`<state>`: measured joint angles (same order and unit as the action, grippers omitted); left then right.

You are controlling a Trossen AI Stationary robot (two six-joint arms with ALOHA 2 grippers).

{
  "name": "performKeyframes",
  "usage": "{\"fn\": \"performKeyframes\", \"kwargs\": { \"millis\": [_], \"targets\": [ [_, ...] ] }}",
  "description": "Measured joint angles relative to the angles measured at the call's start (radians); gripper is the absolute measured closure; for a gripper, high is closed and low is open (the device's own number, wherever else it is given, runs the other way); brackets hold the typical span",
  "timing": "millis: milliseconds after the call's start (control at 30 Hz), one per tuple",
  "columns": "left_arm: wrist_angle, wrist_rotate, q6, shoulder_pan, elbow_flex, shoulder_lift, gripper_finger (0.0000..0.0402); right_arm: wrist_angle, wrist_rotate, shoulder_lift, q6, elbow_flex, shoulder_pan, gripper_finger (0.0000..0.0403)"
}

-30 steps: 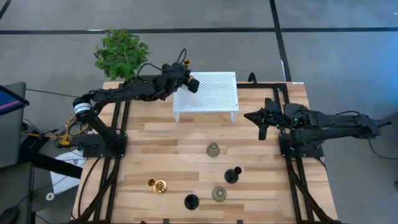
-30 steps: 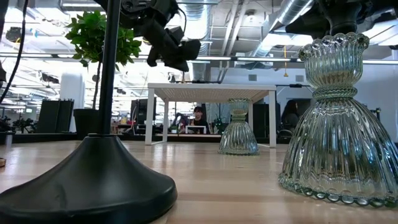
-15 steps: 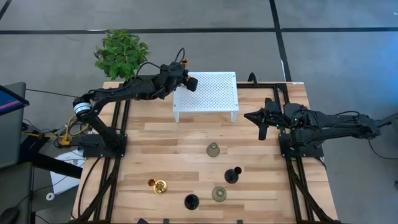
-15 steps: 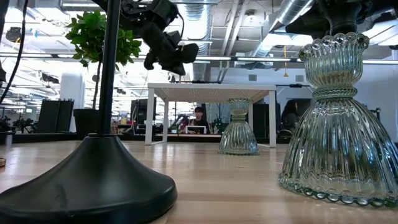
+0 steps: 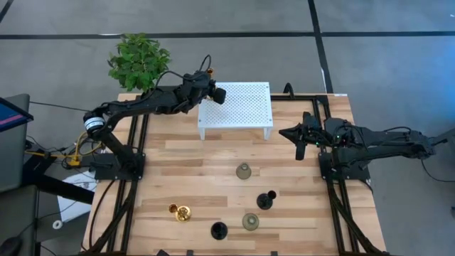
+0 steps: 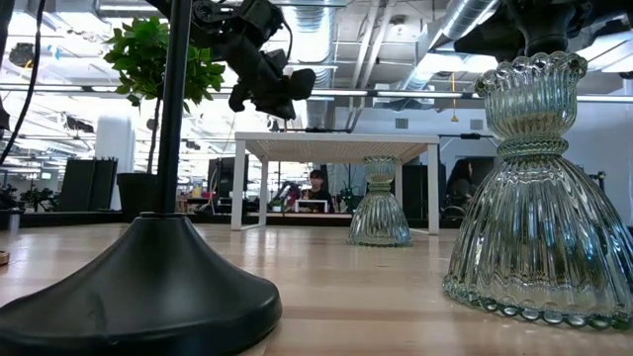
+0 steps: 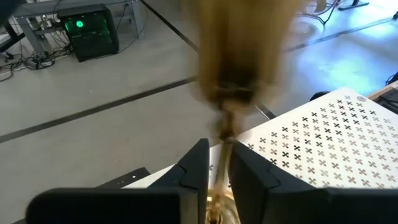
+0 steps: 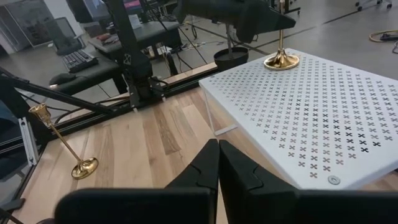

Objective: Pick & Place candle stick holders
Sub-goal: Put the top gold candle holder on the shelf, then put the top transparent candle holder on the shelf

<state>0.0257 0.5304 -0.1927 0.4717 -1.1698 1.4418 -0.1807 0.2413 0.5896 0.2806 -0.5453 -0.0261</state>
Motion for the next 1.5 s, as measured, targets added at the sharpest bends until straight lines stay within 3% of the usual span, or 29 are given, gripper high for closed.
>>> {"fn": "performKeyframes", "kwargs": {
  "millis": [267,600,733,1233,1500],
  "targets": [
    [-0.002,0.000,0.022,0.000,0.000,0.000,0.0303,0.000,0.000,0.000,0.000,0.000,0.000,0.0403],
    [-0.074,-0.019,0.039,0.000,0.000,-0.002,0.0210,0.000,0.000,0.000,-0.002,0.000,0.000,0.0403],
    [-0.124,-0.020,0.039,-0.012,0.002,-0.023,0.0192,-0.001,0.000,0.000,-0.002,0.000,0.000,0.0403],
    [-0.228,-0.034,0.082,-0.107,0.002,-0.231,0.0218,-0.003,0.000,0.000,-0.018,0.000,0.000,0.0403],
    [-0.303,-0.199,0.080,-0.234,0.011,-0.350,0.0243,-0.002,-0.005,0.000,-0.018,0.000,0.000,0.0403]
  ]
}}
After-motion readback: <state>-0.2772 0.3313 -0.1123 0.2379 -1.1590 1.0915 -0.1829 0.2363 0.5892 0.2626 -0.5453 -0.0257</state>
